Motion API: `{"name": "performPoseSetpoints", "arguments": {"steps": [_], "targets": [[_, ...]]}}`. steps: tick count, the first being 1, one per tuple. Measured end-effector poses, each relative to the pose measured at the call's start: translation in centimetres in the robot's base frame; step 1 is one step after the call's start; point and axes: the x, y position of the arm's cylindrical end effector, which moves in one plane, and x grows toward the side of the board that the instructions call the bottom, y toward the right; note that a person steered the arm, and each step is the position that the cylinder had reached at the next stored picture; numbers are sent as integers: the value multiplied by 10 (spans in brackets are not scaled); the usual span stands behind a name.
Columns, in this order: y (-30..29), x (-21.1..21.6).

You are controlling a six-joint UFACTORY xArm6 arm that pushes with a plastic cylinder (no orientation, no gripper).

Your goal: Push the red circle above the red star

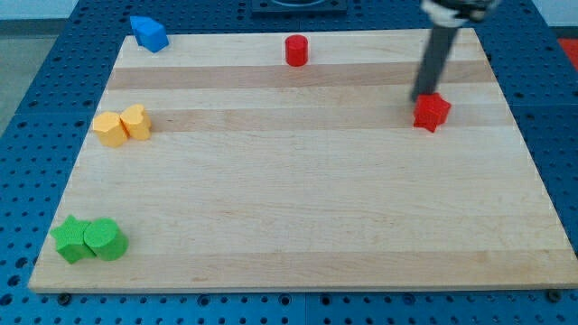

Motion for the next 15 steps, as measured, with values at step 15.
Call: {"name": "performPoseSetpoints", "arguments": {"steps": [15], "targets": [[13,-41]]}}
